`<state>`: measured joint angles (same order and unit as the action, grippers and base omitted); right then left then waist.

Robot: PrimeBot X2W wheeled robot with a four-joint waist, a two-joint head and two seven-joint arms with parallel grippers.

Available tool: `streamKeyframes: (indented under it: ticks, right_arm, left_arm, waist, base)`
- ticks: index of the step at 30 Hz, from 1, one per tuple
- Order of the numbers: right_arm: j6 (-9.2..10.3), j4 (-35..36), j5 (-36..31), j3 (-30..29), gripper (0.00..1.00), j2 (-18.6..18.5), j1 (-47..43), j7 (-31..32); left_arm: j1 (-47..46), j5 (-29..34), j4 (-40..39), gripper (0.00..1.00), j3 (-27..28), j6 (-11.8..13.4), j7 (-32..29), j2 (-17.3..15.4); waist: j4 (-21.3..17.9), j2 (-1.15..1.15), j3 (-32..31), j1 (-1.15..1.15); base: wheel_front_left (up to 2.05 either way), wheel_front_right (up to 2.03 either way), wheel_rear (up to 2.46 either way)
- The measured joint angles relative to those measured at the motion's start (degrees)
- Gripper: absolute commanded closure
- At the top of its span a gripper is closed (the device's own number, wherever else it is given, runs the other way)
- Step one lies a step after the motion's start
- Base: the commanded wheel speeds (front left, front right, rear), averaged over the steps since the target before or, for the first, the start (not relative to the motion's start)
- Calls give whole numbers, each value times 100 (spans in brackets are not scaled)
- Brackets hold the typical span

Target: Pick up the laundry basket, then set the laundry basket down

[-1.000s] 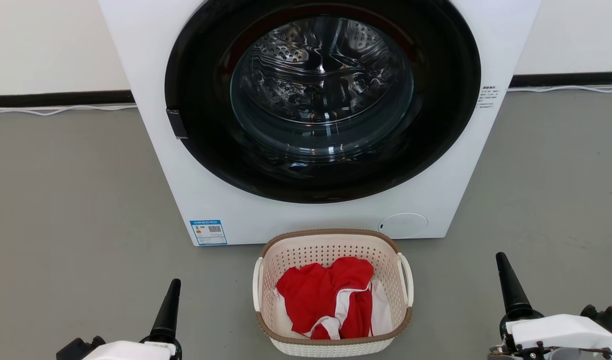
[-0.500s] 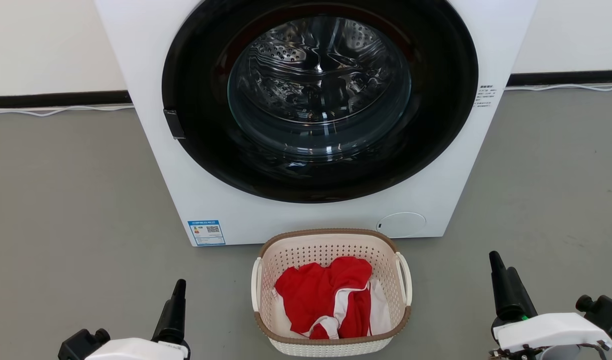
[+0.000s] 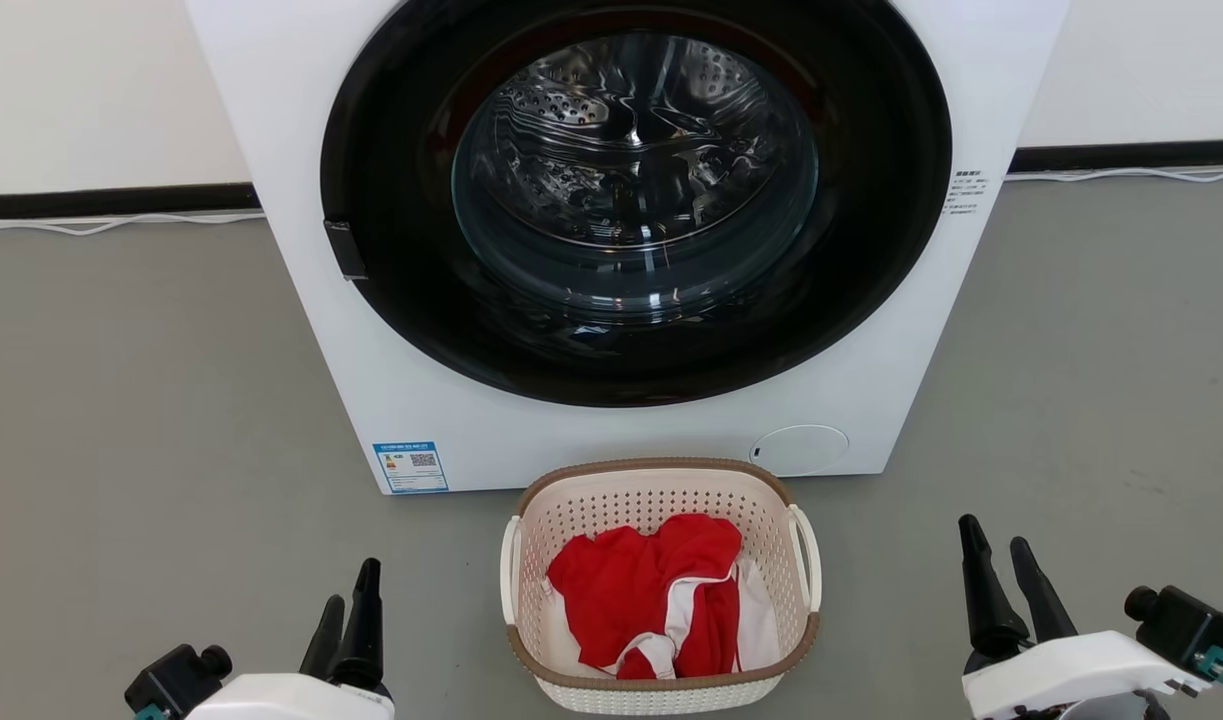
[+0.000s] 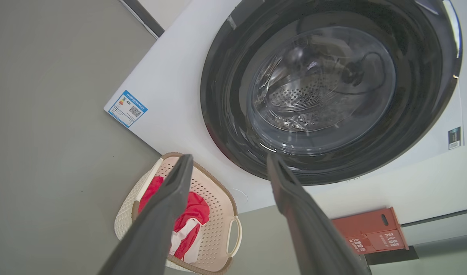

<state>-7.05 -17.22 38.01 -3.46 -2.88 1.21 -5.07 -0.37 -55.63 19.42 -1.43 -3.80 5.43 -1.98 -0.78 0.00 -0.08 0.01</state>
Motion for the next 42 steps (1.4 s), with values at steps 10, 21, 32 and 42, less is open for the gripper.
streamKeyframes:
  ticks: [10,21,32,42]
  right_arm:
    - [-1,-96,-730,48,0,-21,3,-165]
    - [-1,-252,-1469,53,0,-21,4,-338]
    - [-2,-352,-2170,98,0,-20,7,-521]
    - [-2,-400,-2871,143,0,-18,7,-690]
  left_arm:
    - [0,668,22,0,-40,47,171,-4]
    - [0,1378,58,0,-121,99,344,-11]
    - [0,2073,69,0,-171,133,526,-16]
    - [0,2615,109,0,-237,177,678,-23]
  waist:
    - [-25,0,3,0]
    - [-39,0,-2,0]
    - [-47,0,29,0]
    - [-54,0,15,0]
  base:
    - [0,0,0]
    - [0,0,0]
    - [0,0,0]
    - [0,0,0]
